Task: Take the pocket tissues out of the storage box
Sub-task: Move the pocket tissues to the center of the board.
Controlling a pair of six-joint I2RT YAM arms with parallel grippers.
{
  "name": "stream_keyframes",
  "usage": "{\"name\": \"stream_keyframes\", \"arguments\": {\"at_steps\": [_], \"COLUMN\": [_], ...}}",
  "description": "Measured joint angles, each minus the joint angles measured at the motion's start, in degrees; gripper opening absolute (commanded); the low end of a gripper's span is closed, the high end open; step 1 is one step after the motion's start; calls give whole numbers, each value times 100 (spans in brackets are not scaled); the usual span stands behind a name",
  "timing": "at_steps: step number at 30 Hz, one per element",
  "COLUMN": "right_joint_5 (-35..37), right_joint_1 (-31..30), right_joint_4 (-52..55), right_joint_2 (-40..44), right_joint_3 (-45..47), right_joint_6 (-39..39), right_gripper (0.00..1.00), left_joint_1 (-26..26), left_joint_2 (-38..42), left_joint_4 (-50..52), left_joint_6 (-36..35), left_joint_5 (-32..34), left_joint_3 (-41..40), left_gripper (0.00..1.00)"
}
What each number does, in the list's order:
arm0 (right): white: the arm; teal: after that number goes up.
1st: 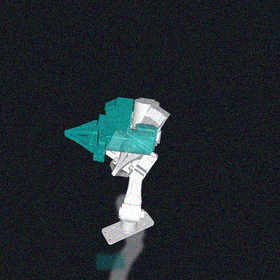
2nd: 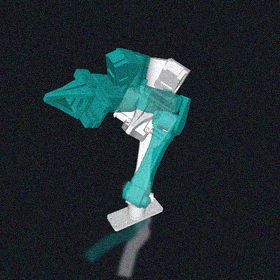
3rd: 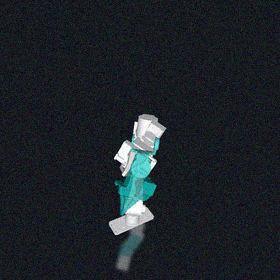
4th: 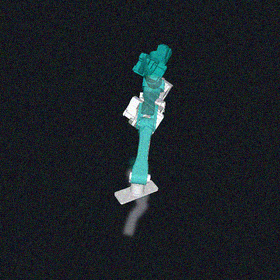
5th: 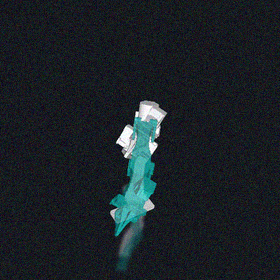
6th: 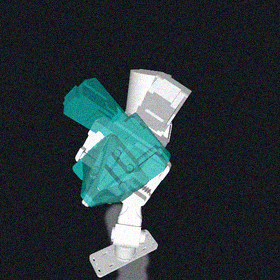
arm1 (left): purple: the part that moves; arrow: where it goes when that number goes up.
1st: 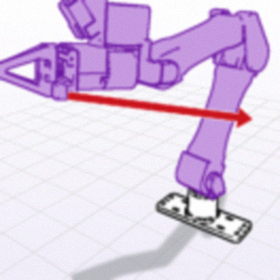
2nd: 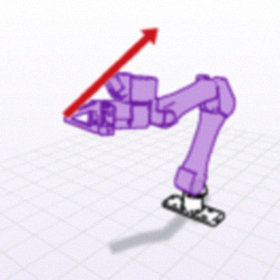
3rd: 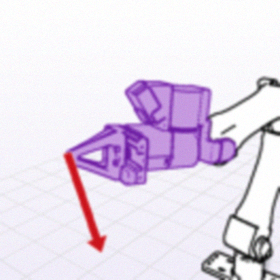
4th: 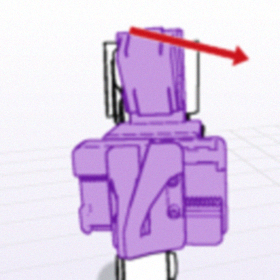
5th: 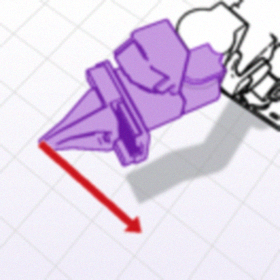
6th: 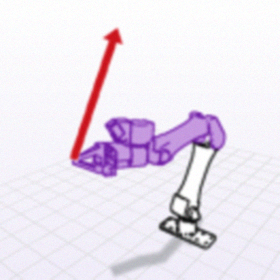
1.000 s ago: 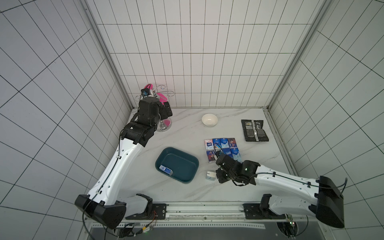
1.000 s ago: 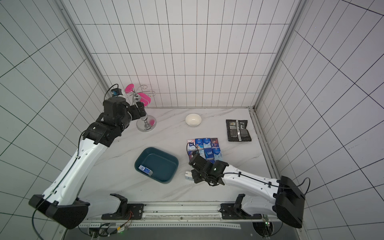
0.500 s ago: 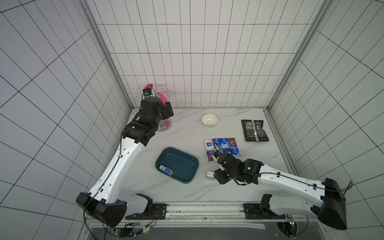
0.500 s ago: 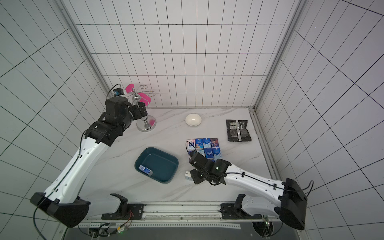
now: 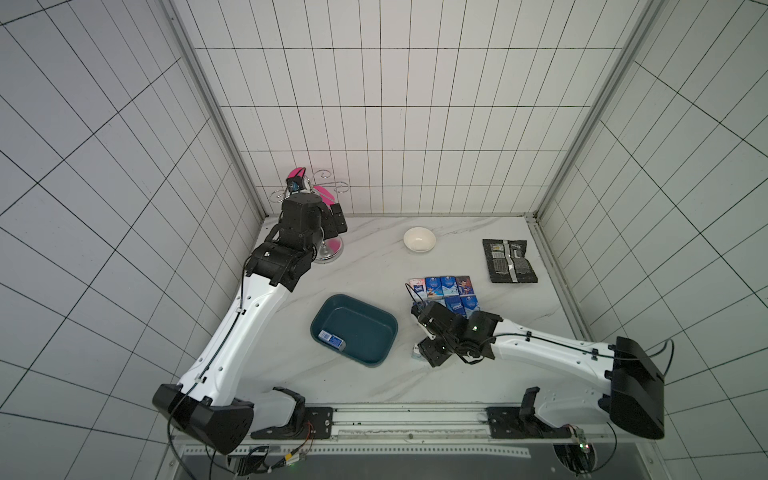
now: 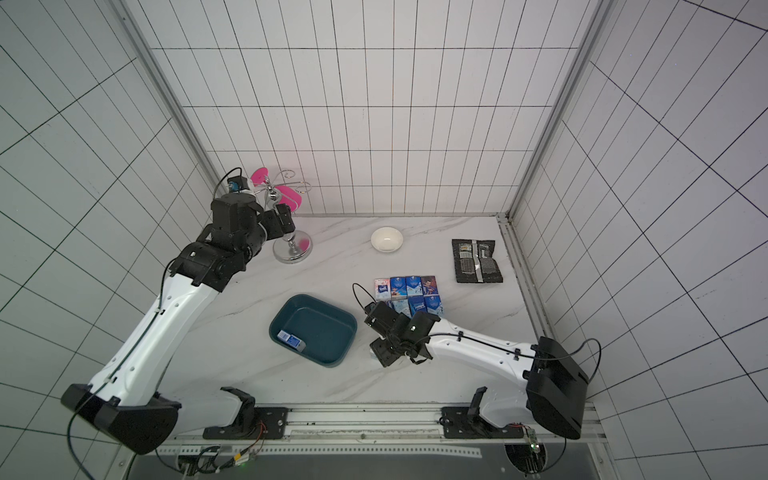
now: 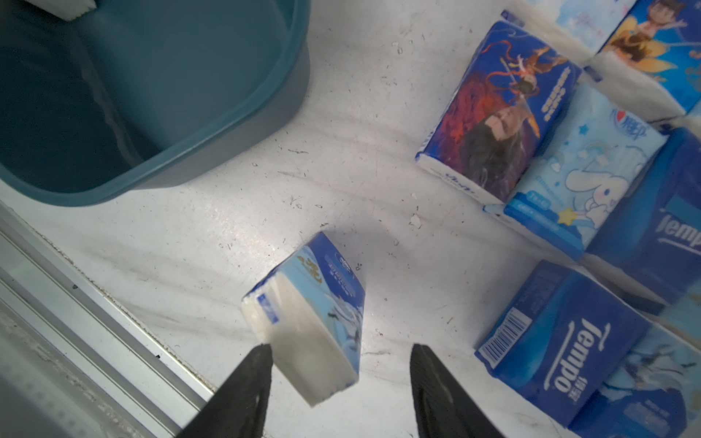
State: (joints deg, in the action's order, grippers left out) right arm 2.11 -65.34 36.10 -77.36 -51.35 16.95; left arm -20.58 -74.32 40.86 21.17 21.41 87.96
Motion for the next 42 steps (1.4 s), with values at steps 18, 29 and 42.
{"name": "stream_keyframes", "arguments": {"at_steps": [18,29,42], "right_joint_5": [-181,-1794,-3174], "right_joint_1": [0,988,1438], "right_joint_4": [-105,-437,-721], "right_joint_2": [-737,166,-221], "right_joint_3": [-256,-87,767], "right_joint_6": [-315,238,577], "right_gripper": [27,28,34], "left_joint_1": [2,2,-87], "left_joint_2": [0,0,-22], "left_joint_4": [13,13,20], "left_joint_6": [-116,-122,-90], "left_joint_5": [42,39,37], "left_joint_3": [116,197,236], "left_gripper": [99,99,99]}}
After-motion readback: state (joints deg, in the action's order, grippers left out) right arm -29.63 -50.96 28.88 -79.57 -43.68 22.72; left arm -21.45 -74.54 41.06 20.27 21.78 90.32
